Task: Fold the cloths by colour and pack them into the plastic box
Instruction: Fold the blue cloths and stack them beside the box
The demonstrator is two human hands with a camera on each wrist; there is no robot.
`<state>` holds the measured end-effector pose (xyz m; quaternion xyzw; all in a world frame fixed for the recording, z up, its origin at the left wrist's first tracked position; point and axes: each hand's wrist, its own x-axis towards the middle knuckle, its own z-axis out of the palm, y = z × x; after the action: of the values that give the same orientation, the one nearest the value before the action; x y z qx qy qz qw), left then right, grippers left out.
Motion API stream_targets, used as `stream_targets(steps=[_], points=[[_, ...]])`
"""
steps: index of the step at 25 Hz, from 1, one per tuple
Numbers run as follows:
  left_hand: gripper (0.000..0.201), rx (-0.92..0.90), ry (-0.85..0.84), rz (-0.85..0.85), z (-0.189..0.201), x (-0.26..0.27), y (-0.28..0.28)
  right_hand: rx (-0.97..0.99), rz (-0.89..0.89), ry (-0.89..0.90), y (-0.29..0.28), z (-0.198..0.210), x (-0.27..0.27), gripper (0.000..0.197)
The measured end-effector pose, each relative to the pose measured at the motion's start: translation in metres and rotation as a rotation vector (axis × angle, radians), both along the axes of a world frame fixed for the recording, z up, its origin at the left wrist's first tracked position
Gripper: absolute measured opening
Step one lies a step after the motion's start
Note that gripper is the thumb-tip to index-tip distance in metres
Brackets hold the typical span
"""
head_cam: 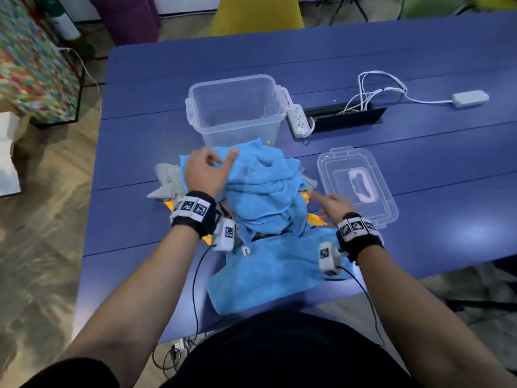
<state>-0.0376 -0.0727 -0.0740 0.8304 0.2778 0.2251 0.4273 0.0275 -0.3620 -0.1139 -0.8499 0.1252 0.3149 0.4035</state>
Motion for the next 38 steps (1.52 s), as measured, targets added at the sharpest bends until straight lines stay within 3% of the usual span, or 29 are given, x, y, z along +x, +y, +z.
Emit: stream_targets(steps=[1,2,4,6,8,12,19,24,26,28,30,32,35,38], points=[[0.063,0.005,0.061,0.135,-0.011,-0.001,0.014,0.117,-0.123,-0.043,0.008,0.001,0.009,0.064],[0.091,-0.062,0.228,0.209,-0.023,-0.006,0.025,0.213,-0.175,-0.022,0.020,0.001,0.014,0.077],[0.135,-0.289,0.570,0.260,-0.053,-0.021,0.042,0.265,-0.127,0.012,0.049,-0.010,0.019,0.111],[0.150,-0.519,0.573,0.287,-0.082,-0.028,0.049,0.221,-0.001,-0.041,0.074,-0.024,0.020,0.130],[0.150,-0.652,0.425,0.269,-0.106,-0.027,0.053,0.181,0.121,-0.012,0.092,-0.037,0.022,0.126],[0.119,-0.678,0.369,0.198,-0.137,-0.042,0.078,0.141,0.283,0.053,0.120,-0.035,0.020,0.093],[0.094,-0.769,0.243,0.384,-0.095,-0.119,0.129,0.106,0.483,0.017,0.219,-0.042,-0.005,0.108],[0.095,-0.647,0.339,0.597,-0.093,-0.143,0.151,0.253,0.468,-0.210,0.270,-0.052,-0.026,0.113],[0.094,-0.418,0.396,0.688,-0.089,-0.142,0.145,0.286,0.447,-0.238,0.270,-0.053,-0.026,0.112],[0.086,-0.024,0.321,0.569,-0.089,-0.133,0.136,0.271,0.324,-0.295,0.250,-0.050,-0.025,0.102],[0.070,0.199,0.242,0.346,-0.090,-0.114,0.123,0.218,0.175,-0.390,0.216,-0.052,-0.025,0.067],[0.075,0.159,0.341,0.212,-0.095,-0.099,0.105,0.071,0.152,-0.404,0.179,-0.054,-0.027,0.028],[0.100,0.189,0.573,0.185,-0.109,-0.082,0.075,-0.220,0.165,-0.294,0.114,-0.058,-0.039,0.031],[0.104,0.204,0.639,0.207,-0.100,-0.066,0.065,-0.417,0.151,-0.275,0.056,-0.061,-0.050,0.027]])
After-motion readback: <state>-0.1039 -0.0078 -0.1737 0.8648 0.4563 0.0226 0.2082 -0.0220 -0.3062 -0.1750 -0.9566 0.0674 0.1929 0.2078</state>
